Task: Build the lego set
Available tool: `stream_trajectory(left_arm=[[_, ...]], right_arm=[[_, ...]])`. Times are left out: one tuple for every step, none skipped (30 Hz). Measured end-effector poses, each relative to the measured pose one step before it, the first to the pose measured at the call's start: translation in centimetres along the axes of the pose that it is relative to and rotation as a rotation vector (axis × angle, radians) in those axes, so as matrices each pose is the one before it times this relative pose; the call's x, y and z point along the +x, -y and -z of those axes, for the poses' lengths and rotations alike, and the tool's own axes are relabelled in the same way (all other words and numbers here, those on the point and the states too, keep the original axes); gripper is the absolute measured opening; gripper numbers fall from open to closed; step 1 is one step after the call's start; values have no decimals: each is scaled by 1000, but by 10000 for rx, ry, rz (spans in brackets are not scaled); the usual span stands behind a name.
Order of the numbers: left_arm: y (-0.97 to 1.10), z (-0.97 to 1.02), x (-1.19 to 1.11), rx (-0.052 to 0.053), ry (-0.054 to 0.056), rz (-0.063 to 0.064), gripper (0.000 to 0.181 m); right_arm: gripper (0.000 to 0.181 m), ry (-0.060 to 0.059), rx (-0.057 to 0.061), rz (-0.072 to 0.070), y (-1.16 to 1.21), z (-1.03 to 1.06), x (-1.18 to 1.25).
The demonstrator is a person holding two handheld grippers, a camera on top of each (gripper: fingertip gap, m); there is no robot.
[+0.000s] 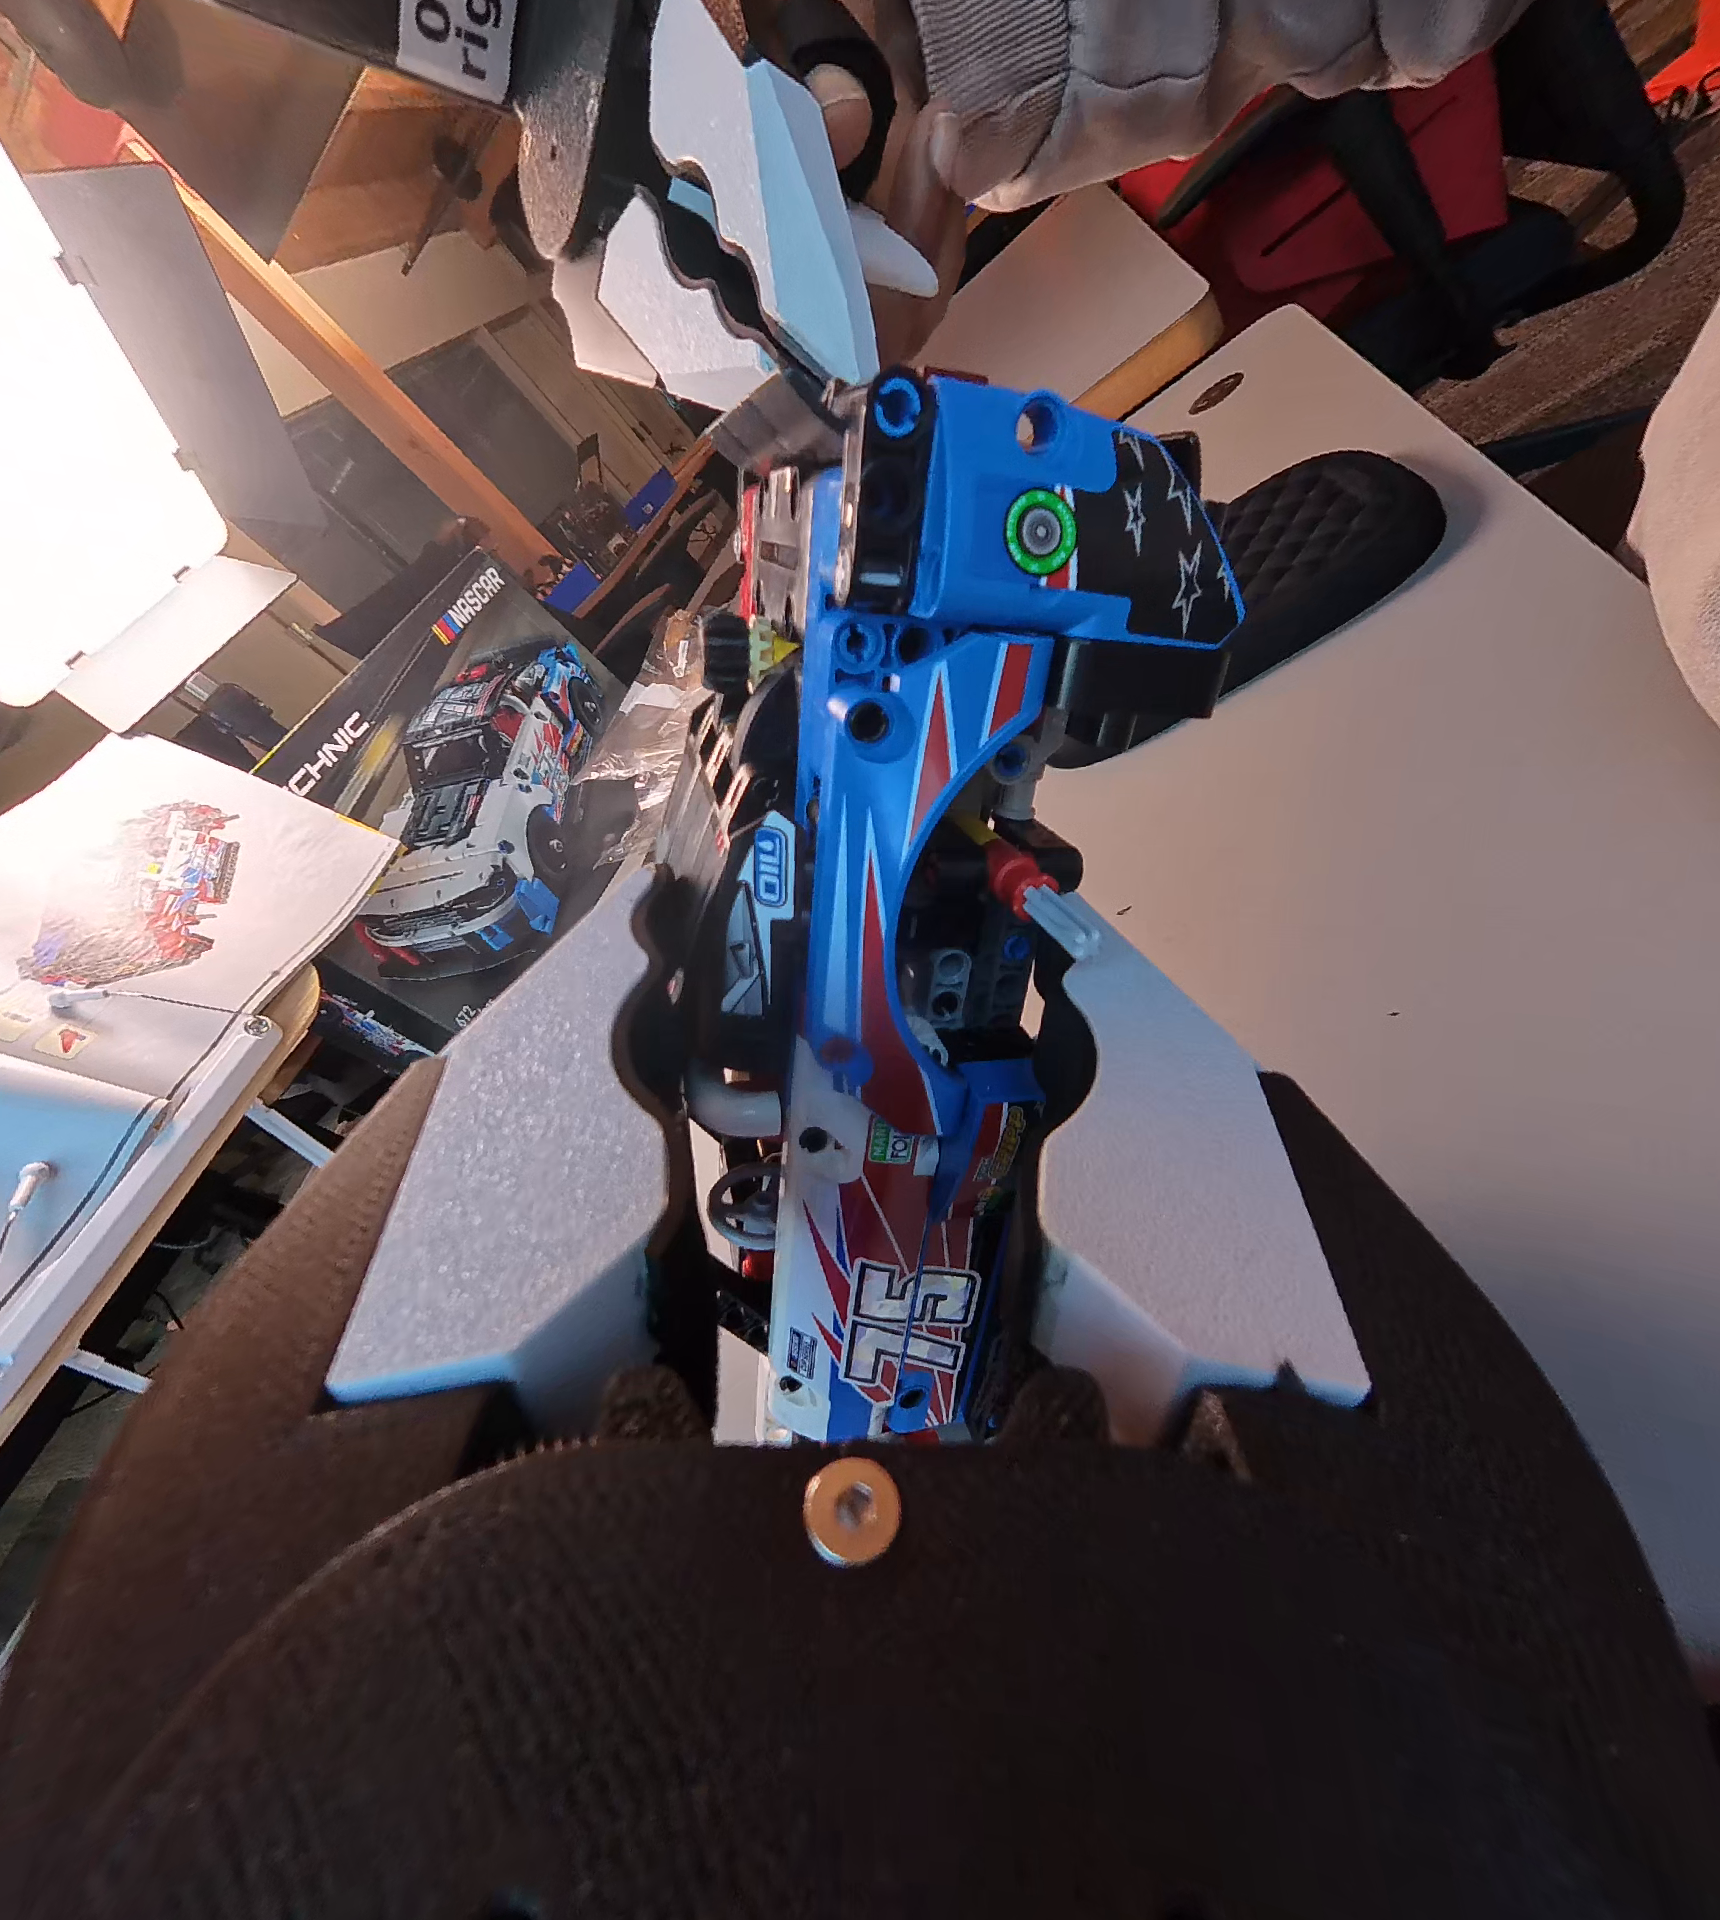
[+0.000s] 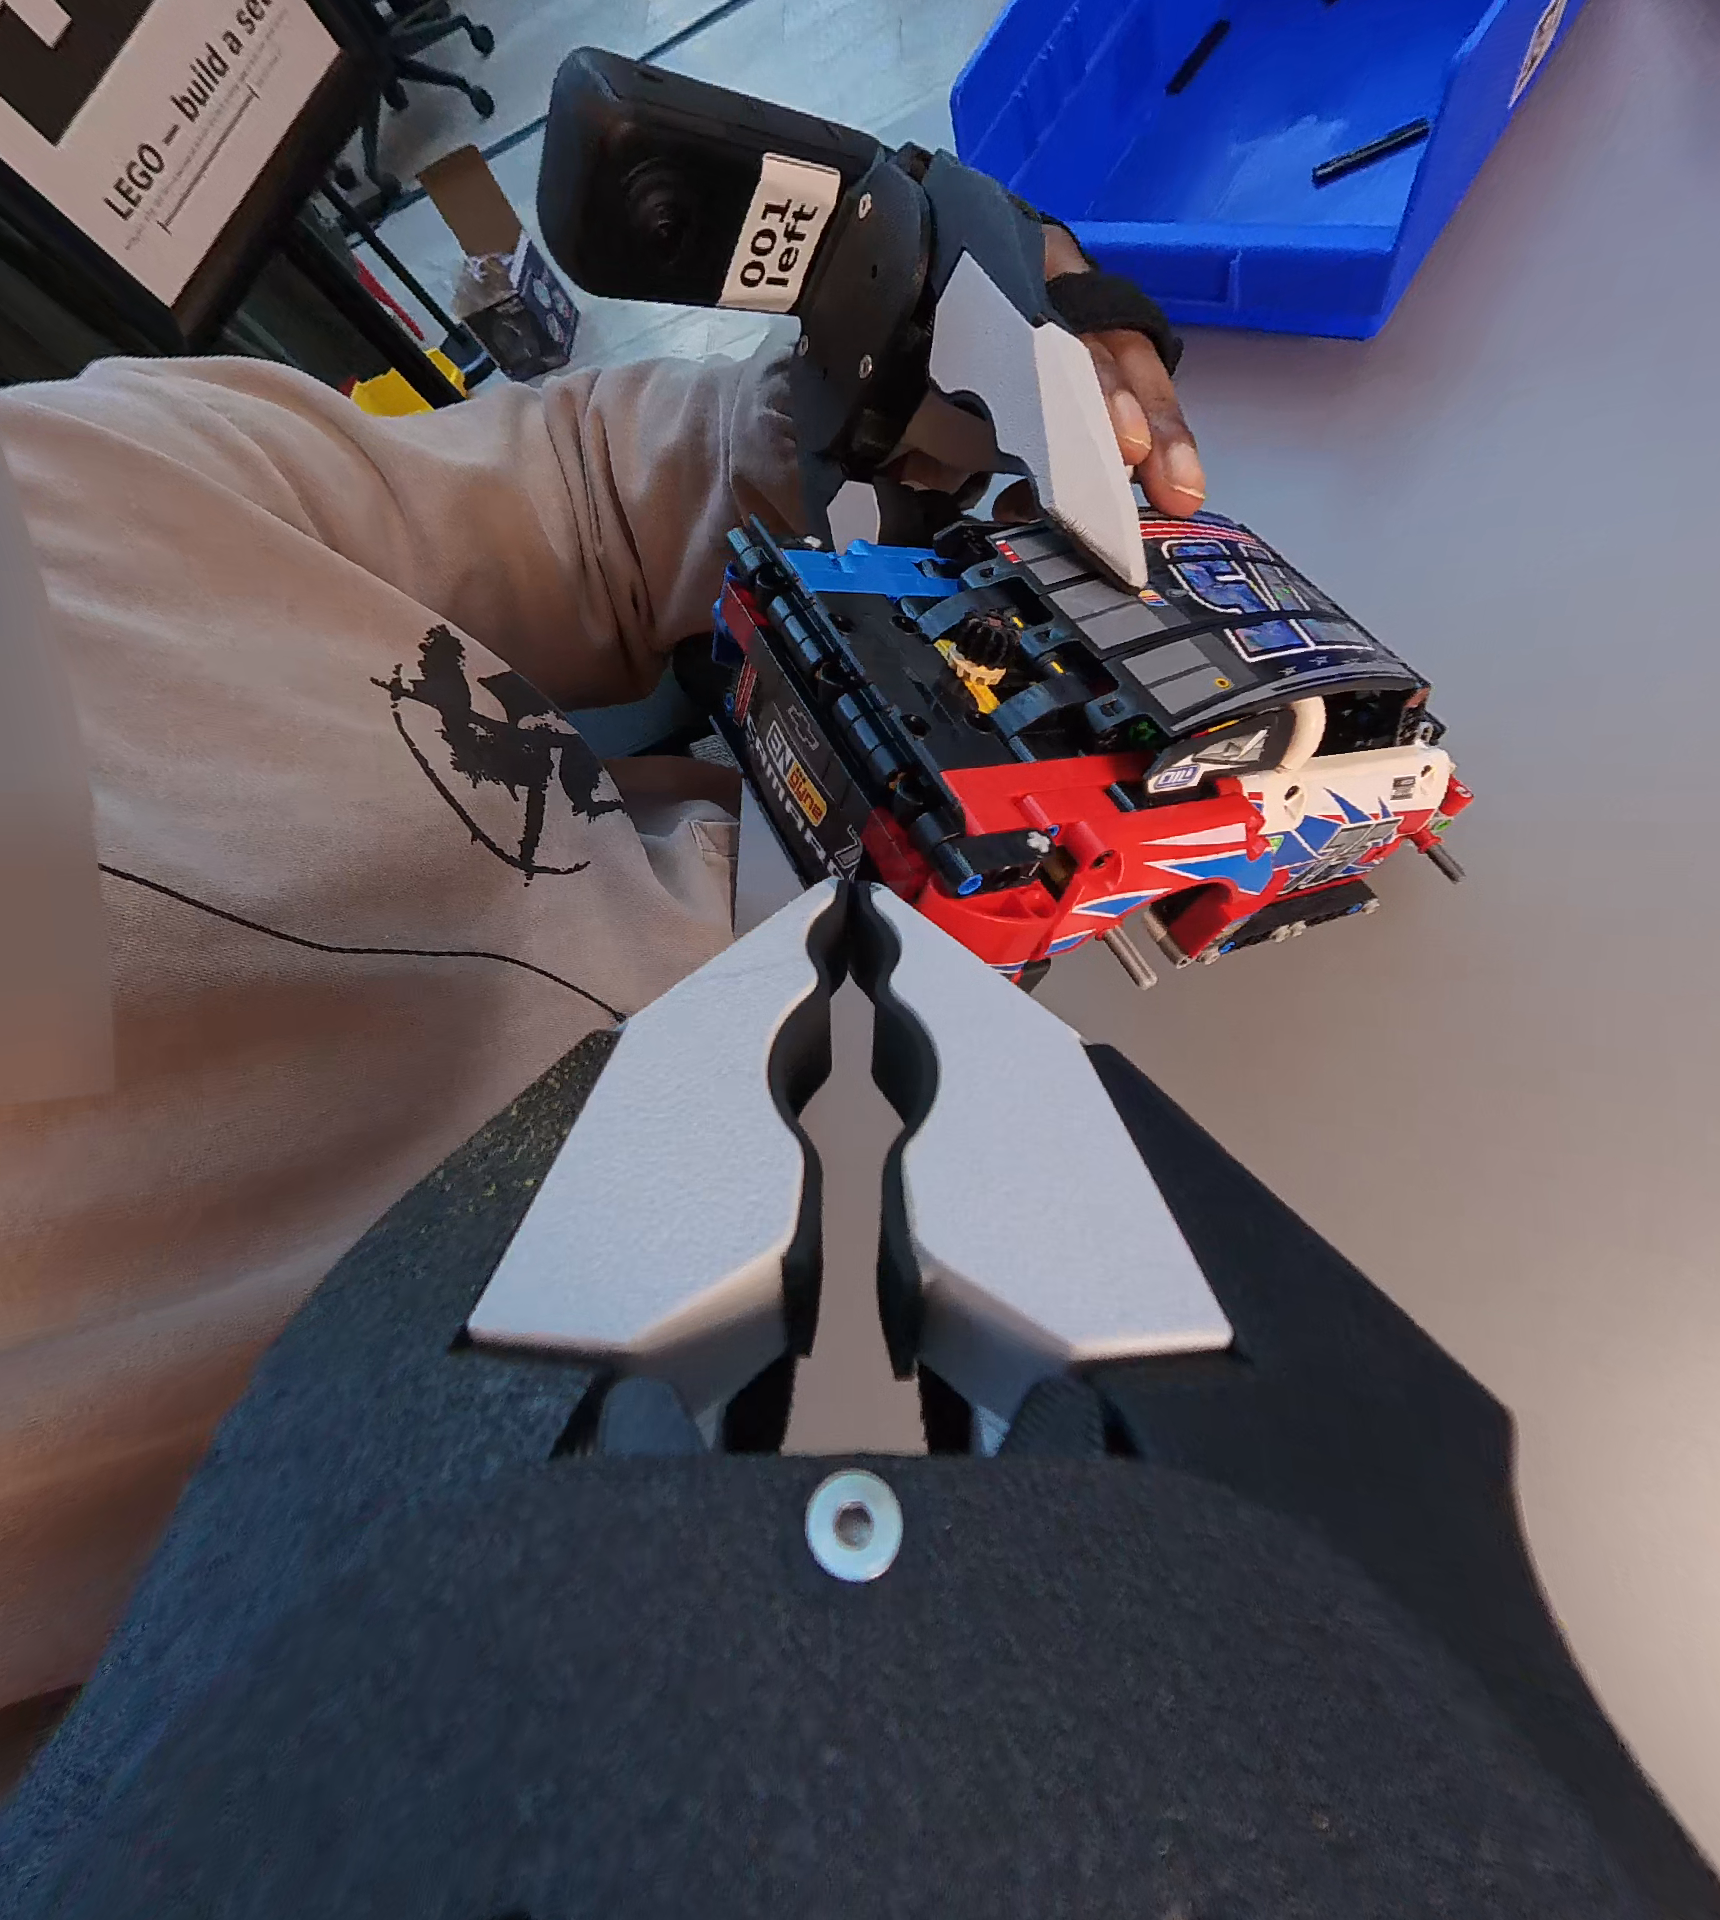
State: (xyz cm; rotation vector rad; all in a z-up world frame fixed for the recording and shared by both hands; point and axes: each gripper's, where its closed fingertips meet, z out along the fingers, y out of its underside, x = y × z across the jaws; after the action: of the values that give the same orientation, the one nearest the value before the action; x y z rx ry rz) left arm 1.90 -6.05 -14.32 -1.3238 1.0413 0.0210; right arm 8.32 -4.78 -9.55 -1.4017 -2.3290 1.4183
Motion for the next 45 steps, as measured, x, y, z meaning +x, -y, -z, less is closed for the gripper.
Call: stream_trajectory(left_arm=[[-14,1,-27,-4,19,15,67],[-15,1,-38,-5,27,16,67],[-7,6,-57,0,33,16,67],[-19,-6,-23,-6,12,14,67],[-15,-8,-16,-3,6,12,67],[6,-3,11,4,-4,8,67],[-6,7,3,-1,5,-1,67],[-9,-4,-5,-5,14,4,67],[6,2,-2,-1,1,7,67],[3,-8,1,-6,6,-3,67],[-12,-5,-13,-11,23,1,67],[-24,10,-21,-8,16,3,67],[-13,22,-23,-3,15,6,67],[-15,10,-32,-6,25,11,67],[-8,25,-22,-6,15,16,67],[-22,13,-52,-11,30,20,67],[-8,17,-49,-13,32,21,67],[-4,14,-19,-15,23,13,67],[-16,8,-18,-11,18,10,67],[-6,23,-34,-4,23,16,67],[-9,25,-29,-7,19,16,67],[-18,1,-4,-11,14,4,68],[-6,-3,-9,-12,16,2,67],[-10,10,-27,-13,19,8,67],[-15,11,-25,-7,18,9,67],[-7,24,-27,-5,17,15,67],[-10,23,-33,-11,24,11,67],[-27,14,-45,-19,35,7,67],[-27,11,-29,-24,25,1,67],[-31,16,-40,-22,30,2,67],[-48,13,-95,-32,56,7,68],[-65,4,-101,-41,68,12,68],[-54,-7,-91,-36,54,15,68],[-44,0,-63,-32,42,-1,67],[-23,12,-69,-13,41,17,67],[1,24,-62,0,26,26,67],[-3,24,-48,7,16,27,68],[-10,5,-23,-7,21,10,67],[-8,11,-46,-7,28,6,67],[-20,18,-30,-3,14,13,67],[-14,24,-37,0,17,3,67],[-7,28,-28,0,21,6,67],[-11,15,-14,-9,17,7,67],[-23,14,-8,-16,12,-13,67],[-4,7,-12,-13,18,-6,67]], right_arm=[[0,-129,48,41,29,2,74],[0,-134,61,25,37,19,86],[0,-176,30,6,-21,15,142],[0,-164,38,33,-2,17,141],[0,-117,53,-5,10,8,59],[0,-83,46,17,5,-5,5],[0,-66,43,1,7,1,20],[0,-55,42,-28,19,10,33],[0,-41,24,-31,5,1,30],[0,-42,1,-32,-4,16,23],[0,-74,8,-36,22,17,50],[0,-104,10,-11,39,-7,68],[0,-105,11,-18,29,-19,45],[0,-123,32,-29,59,-4,55],[0,-123,36,-16,51,-6,62],[0,-137,63,-40,73,6,80],[0,-143,75,-15,72,11,84],[0,-133,65,-13,35,2,80],[0,-132,75,-35,35,-7,54],[0,-140,92,-33,40,-10,60],[0,-153,87,-9,30,-18,58],[0,-153,63,-3,2,0,76],[0,-152,59,-6,-3,1,64],[0,-171,73,15,28,4,80],[0,-197,77,52,22,-1,79],[0,-223,87,90,41,-16,60],[0,-258,83,115,44,-8,84],[0,-290,93,106,54,-9,124],[0,-283,80,107,28,-28,110],[0,-299,86,155,13,-42,105],[0,-382,121,221,62,-25,184],[0,-476,133,307,70,-30,251],[0,-506,148,365,59,-43,218],[0,-526,148,385,13,-59,171],[0,-566,217,472,81,-21,146],[0,-538,287,455,121,0,71],[0,-412,265,330,55,-25,-24],[1,-348,247,176,31,-17,-7],[2,-291,246,70,61,-16,84],[1,-180,225,-74,37,-28,66],[2,-79,191,-201,47,-38,52],[2,-10,182,-274,41,-40,38],[4,69,145,-254,27,-21,-34],[6,115,68,-195,-27,-15,-93],[8,106,66,-210,22,2,-76]])
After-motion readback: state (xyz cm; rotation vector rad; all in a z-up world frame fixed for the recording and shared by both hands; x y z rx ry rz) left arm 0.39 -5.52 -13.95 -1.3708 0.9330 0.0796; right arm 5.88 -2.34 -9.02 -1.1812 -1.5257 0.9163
